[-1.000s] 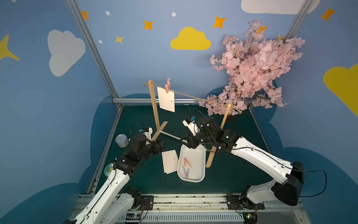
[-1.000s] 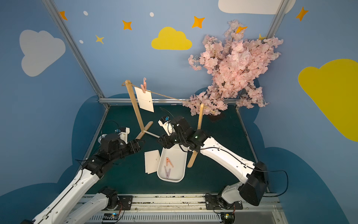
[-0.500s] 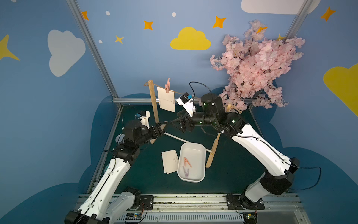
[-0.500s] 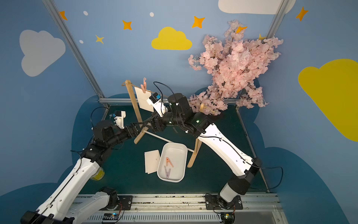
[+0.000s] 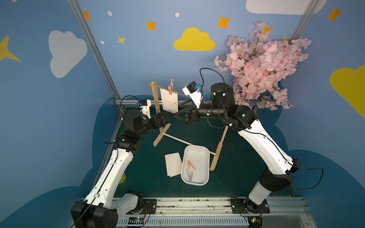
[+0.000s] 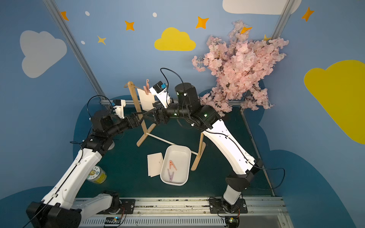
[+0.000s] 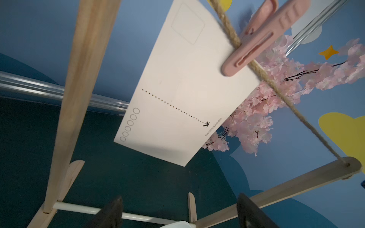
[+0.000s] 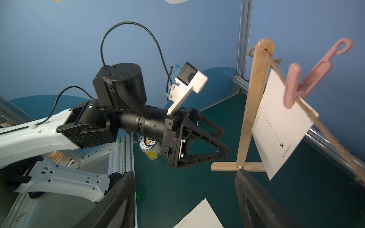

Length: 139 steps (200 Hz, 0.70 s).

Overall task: Remove the postcards from the strings
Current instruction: Pinch the postcard on the clothesline.

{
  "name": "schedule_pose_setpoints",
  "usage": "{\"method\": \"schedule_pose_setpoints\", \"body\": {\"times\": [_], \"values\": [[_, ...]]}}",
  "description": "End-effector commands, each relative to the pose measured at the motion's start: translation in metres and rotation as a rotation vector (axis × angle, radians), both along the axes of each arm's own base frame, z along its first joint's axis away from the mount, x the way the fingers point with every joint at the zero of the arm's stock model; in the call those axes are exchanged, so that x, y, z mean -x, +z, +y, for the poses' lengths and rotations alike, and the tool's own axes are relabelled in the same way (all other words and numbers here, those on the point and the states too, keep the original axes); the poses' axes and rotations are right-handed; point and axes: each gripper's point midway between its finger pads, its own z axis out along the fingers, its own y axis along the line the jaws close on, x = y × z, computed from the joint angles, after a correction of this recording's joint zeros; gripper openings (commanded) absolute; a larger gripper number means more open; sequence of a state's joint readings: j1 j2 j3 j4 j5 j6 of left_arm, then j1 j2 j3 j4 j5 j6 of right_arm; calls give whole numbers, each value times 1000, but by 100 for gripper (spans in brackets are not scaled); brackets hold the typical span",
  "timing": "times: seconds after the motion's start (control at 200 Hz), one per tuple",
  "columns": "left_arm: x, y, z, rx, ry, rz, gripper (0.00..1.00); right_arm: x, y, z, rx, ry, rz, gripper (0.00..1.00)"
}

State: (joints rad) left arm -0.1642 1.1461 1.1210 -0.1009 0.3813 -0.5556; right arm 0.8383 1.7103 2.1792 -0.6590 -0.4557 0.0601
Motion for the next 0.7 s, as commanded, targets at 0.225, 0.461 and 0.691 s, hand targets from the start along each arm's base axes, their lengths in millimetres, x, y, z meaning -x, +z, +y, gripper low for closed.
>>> {"method": "schedule_pose_setpoints", "body": {"times": [0.225,0.461,0.691], "values": [[-23,43,5,-49,-13,-153,96,-6,18,0,-42,61,10,80],[-40,48,4,-30,-44,-156,96,-16,25,-3,-79,68,28,81],[-52,54,4,-29,-56,-178,96,-25,33,-7,-99,65,15,81]]}}
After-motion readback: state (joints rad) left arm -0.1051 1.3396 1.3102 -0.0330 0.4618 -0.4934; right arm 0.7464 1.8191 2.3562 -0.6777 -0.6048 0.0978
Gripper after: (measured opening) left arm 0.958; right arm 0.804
